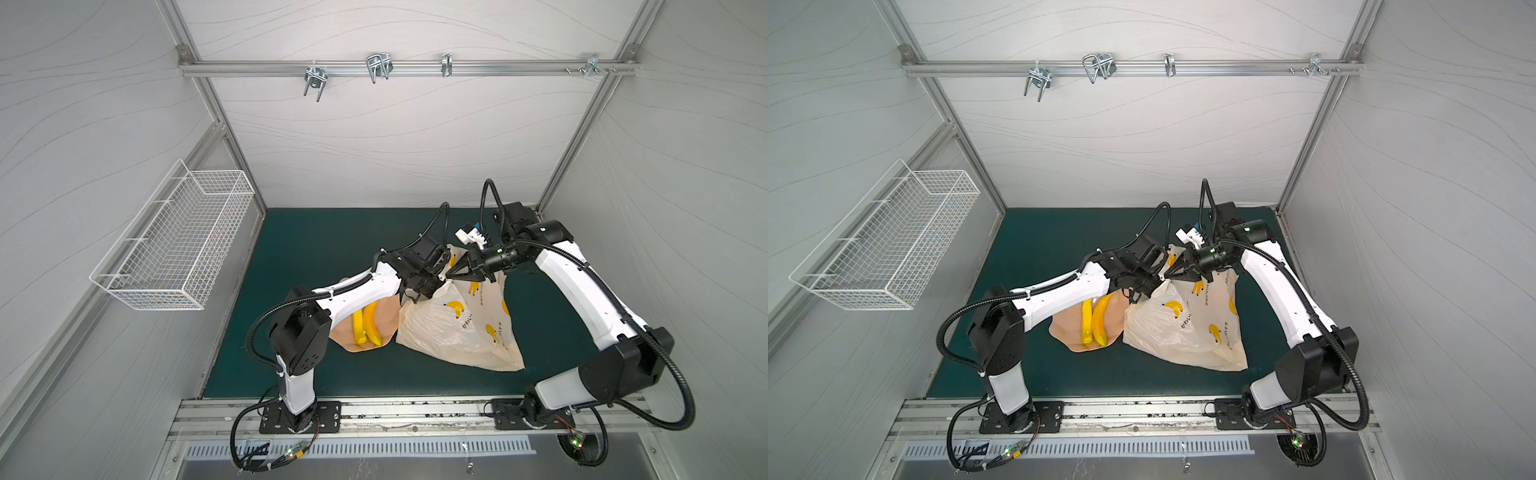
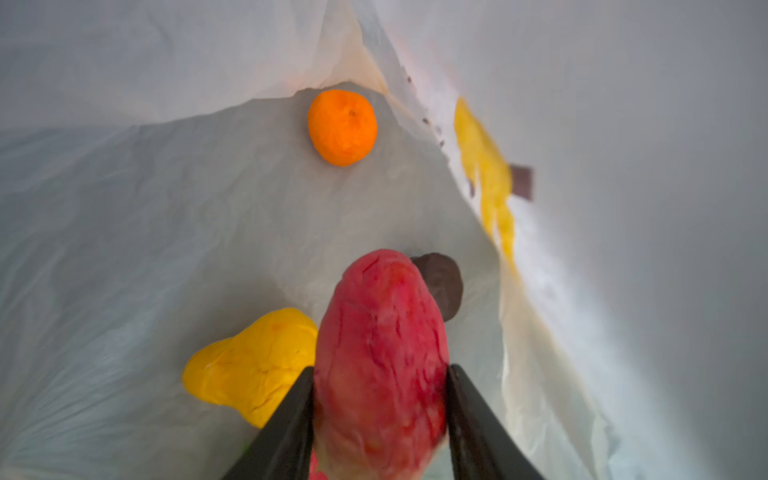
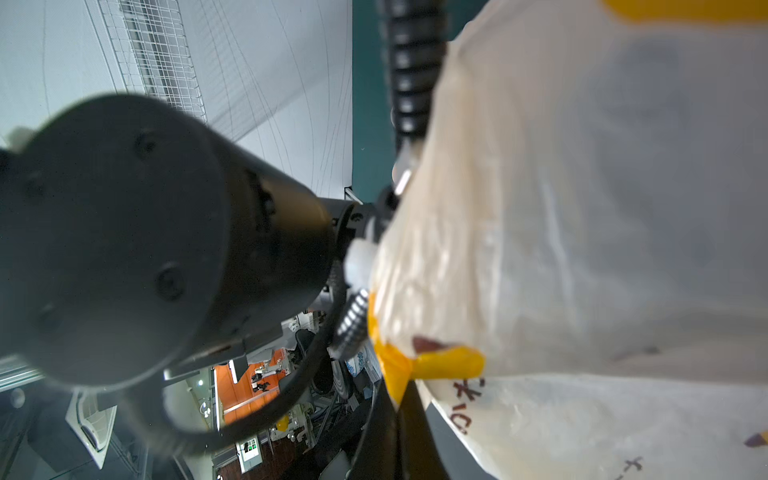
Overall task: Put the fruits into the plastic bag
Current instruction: 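Open the left gripper to drop the red strawberry inside the bag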
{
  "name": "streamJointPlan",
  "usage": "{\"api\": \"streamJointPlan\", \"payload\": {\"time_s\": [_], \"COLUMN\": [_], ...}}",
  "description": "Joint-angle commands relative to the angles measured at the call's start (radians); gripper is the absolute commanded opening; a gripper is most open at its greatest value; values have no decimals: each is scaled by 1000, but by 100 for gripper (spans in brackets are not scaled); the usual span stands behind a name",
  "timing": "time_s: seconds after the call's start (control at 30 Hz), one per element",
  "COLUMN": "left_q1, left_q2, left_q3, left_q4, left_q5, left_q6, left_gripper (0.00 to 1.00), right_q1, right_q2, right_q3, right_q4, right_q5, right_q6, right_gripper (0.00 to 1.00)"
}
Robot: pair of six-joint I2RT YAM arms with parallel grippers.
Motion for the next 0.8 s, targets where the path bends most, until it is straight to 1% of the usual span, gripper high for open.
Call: {"api": "streamJointPlan", "payload": {"time_s": [0.0, 0.13, 0.23, 0.3, 0.37, 0.43, 0.5, 0.63, 0.77], "left_q1": [-22, -47, -61, -65, -65, -65, -64, -65, -65], "left_q2": [28, 68, 84, 95, 102, 104, 98, 78, 55], "left_q3": [-13, -5, -7, -7, -4, -3, -1, 5, 11], "left_q4": [101, 80, 71, 66, 57, 50, 45, 22, 12], "left_q5": [67, 55, 40, 44, 39, 35, 41, 38, 48], "left_q6": [-141, -208, -235, -249, -256, -268, -272, -274, -274], "left_gripper": [52, 58, 59, 62, 67, 74, 78, 84, 88], "right_q1": [5, 6, 5, 5, 5, 4, 2, -9, -22], "right_q2": [-15, -15, -18, -20, -22, -20, -19, -18, -20], "right_q3": [-10, -21, -37, -48, -55, -57, -54, -45, -40], "right_q4": [19, 43, 64, 74, 83, 86, 81, 58, 38], "right_q5": [-29, -34, -43, -49, -55, -57, -60, -60, -58], "right_q6": [-2, 6, 11, 12, 14, 11, 3, -10, -23], "right_gripper": [0, 0, 0, 0, 0, 0, 0, 0, 0]}}
